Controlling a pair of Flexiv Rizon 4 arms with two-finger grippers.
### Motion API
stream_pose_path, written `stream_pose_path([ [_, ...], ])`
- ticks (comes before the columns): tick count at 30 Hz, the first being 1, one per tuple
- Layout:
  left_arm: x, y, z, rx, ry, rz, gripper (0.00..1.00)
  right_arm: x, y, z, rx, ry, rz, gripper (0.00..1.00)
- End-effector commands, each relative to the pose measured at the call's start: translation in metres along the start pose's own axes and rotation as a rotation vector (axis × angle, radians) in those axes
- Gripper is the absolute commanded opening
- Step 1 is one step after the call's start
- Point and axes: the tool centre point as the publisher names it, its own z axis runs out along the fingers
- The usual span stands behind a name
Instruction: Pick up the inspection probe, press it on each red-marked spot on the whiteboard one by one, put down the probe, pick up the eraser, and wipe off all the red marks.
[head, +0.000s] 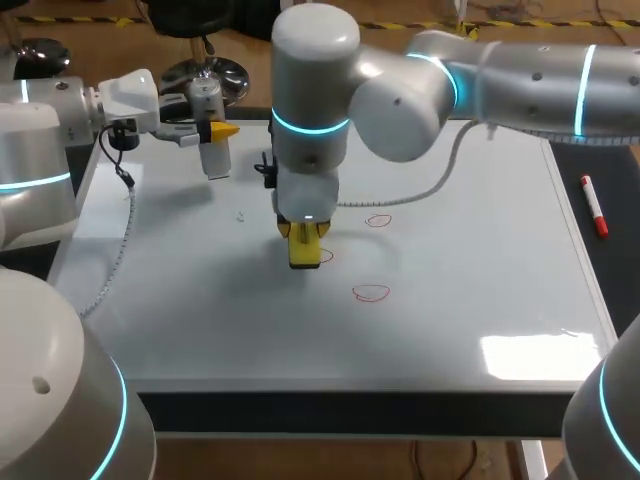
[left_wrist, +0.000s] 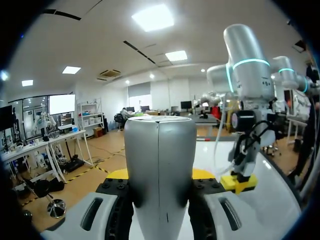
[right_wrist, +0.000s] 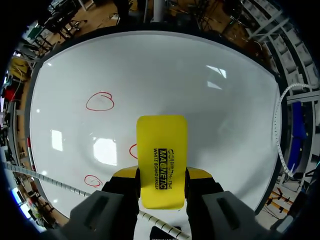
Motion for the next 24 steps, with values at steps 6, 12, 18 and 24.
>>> stream_pose_path([
  [6,0.000,-0.001,0.000,0.001,0.000,0.000,0.00,-0.004,-0.005,0.013,-0.004,0.003,-0.010,0.00],
  [12,0.000,-0.001,0.000,0.001,0.000,0.000,0.00,-0.005,-0.005,0.019,-0.016,0.008,-0.017,0.00],
  [18,0.000,-0.001,0.000,0.001,0.000,0.000,0.00,-0.006,-0.004,0.024,-0.026,0.010,-0.022,0.00],
  [24,0.000,-0.001,0.000,0.001,0.000,0.000,0.00,-0.005,-0.004,0.029,-0.037,0.016,-0.025,0.00],
])
